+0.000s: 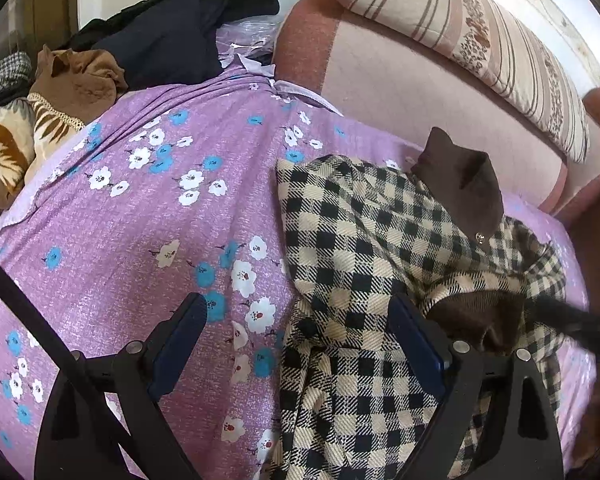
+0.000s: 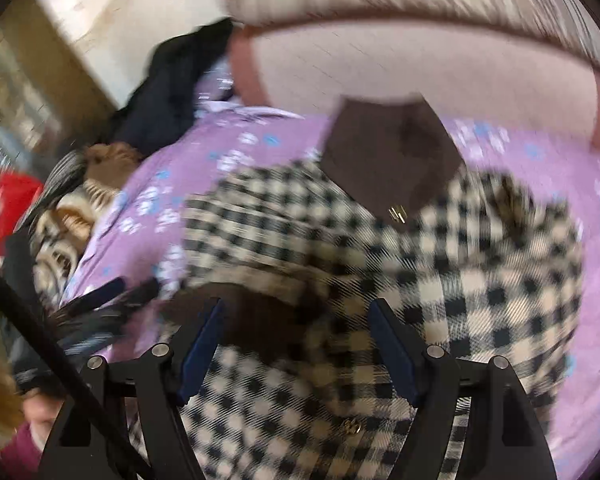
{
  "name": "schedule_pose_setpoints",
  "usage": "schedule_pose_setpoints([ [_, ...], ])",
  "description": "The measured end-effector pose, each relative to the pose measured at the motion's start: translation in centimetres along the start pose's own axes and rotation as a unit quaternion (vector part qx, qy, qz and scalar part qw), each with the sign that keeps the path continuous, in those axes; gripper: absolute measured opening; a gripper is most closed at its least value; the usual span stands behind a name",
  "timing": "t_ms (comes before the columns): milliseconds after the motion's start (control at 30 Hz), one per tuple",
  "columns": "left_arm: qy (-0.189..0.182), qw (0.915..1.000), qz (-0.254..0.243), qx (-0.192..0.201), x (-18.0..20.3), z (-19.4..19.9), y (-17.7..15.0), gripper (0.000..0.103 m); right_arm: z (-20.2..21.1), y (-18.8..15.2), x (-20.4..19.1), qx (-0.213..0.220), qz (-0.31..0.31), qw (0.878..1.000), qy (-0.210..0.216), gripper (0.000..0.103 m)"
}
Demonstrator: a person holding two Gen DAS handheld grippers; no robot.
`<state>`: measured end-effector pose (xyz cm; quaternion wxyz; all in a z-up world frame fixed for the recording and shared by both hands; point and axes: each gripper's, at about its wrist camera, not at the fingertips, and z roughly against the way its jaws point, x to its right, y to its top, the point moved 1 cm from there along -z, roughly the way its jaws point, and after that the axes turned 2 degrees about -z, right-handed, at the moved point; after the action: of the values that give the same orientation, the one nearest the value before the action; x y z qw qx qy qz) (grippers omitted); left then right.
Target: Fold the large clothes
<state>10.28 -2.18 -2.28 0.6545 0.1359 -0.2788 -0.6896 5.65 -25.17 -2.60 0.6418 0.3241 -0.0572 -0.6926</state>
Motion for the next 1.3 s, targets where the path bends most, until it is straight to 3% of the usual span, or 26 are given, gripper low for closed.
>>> schedule_pose_setpoints([
  [100, -0.019, 0.9998, 0.003, -0.008, -0.2, 0.1, 0.2, 0.091, -2.5, -2.4, 1.2, -0.027, -0.035, 0.997, 0.068, 0.071],
  [167, -0.028, 0.9995, 0.009, -0.005, -0.4, 0.4, 0.5, 0.091, -3.2, -4.5, -0.6, -0.072, 0.001, 0.991, 0.11, 0.071],
  [233, -0.041, 0.999, 0.013, -0.011, -0.5, 0.6, 0.6, 0.091, -2.8, -7.2, -3.7, -0.101, 0.116, 0.984, 0.086, 0.07],
  [300, -0.055, 0.9982, 0.017, -0.016, -0.4, 0.7, 0.5, 0.091, -2.0, -8.7, -4.3, -0.114, 0.157, 0.978, 0.076, 0.071],
  [400, -0.077, 0.9964, 0.015, -0.032, 0.0, 0.9, -0.2, 0.091, 0.0, -9.5, -2.4, -0.115, 0.117, 0.983, 0.085, 0.071],
  [500, -0.09, 0.9947, -0.001, -0.05, 1.0, 1.0, -1.2, 0.091, 2.4, -9.6, -0.5, -0.081, 0.084, 0.989, 0.09, 0.071],
  [600, -0.075, 0.994, -0.044, -0.066, 2.7, 0.3, -2.0, 0.091, 4.5, -9.4, 2.0, -0.05, 0.04, 0.994, 0.092, 0.072],
  [767, -0.063, 0.9868, -0.122, -0.086, 5.3, -0.9, -3.0, 0.089, 5.0, -9.1, 5.1, -0.033, -0.021, 0.995, 0.097, 0.072],
  [833, -0.071, 0.9824, -0.15, -0.087, 6.2, -1.1, -3.2, 0.064, 5.4, -9.3, 5.0, -0.031, -0.034, 0.994, 0.1, 0.072],
  [867, -0.07, 0.9805, -0.158, -0.094, 6.4, -1.3, -3.2, 0.031, 5.4, -9.2, 5.2, -0.027, -0.039, 0.994, 0.1, 0.072],
  [900, -0.066, 0.9798, -0.161, -0.099, 6.6, -1.3, -3.1, 0.016, 5.6, -9.1, 5.5, -0.022, -0.045, 0.994, 0.098, 0.072],
  [1000, -0.07, 0.9797, -0.167, -0.086, 6.9, -0.4, -2.4, 0.007, 6.4, -8.7, 6.5, -0.008, -0.054, 0.994, 0.092, 0.072],
  [1133, -0.082, 0.9775, -0.192, -0.03, 7.2, 3.1, -0.2, 0.006, 8.4, -7.8, 8.4, 0.021, -0.068, 0.994, 0.08, 0.072],
  [1233, -0.064, 0.9777, -0.2, -0.006, 6.8, 4.2, 1.6, 0.004, 10.5, -6.6, 10.5, 0.053, -0.09, 0.993, 0.054, 0.075],
  [1300, -0.032, 0.9777, -0.207, 0.008, 6.6, 4.0, 3.2, 0.003, 11.9, -5.6, 12.4, 0.081, -0.11, 0.991, 0.005, 0.078],
])
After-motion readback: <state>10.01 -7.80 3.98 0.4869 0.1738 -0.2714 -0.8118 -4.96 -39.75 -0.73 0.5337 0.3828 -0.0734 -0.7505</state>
